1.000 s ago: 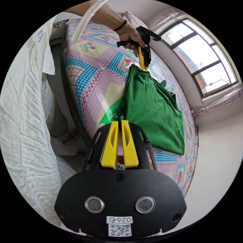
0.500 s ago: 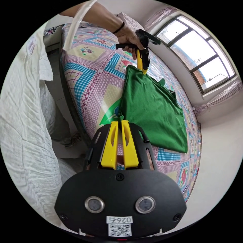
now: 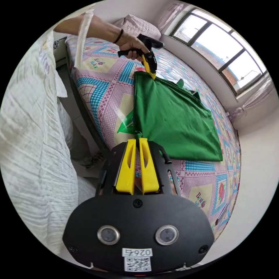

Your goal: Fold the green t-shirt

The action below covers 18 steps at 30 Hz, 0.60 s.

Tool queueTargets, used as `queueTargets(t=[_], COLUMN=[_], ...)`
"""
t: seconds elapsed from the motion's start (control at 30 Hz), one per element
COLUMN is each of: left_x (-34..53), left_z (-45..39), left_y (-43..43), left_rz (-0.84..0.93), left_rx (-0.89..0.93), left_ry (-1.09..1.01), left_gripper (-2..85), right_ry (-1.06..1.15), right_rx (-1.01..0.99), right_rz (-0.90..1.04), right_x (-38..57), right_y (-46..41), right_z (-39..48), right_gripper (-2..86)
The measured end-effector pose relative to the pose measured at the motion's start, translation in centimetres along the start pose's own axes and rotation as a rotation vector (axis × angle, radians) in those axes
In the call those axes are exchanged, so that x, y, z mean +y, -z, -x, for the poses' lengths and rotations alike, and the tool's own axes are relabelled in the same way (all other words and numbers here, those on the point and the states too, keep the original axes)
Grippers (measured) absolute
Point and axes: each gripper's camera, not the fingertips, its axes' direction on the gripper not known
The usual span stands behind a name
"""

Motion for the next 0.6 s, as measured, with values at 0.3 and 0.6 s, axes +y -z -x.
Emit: queueTargets(t=[0.3,0.6], left_x=[5.0,-9.3], left_z=[3.8,1.3], left_y=[0.7,1.1], left_rz=[-0.201,-0.357], left_rx=[0.667,0.848], left_ry=[0.122,0.120], left_gripper=[-0.4,-0.2], right_ry=[-0.402,-0.607], right_rx=[-0.240,-0.089], right_rz=[-0.129,-0.267], right_x=[2.7,0.5], right_y=[15.1,18.7], right_z=[-14.4,-36.7], right_gripper=[-1.3,-1.2])
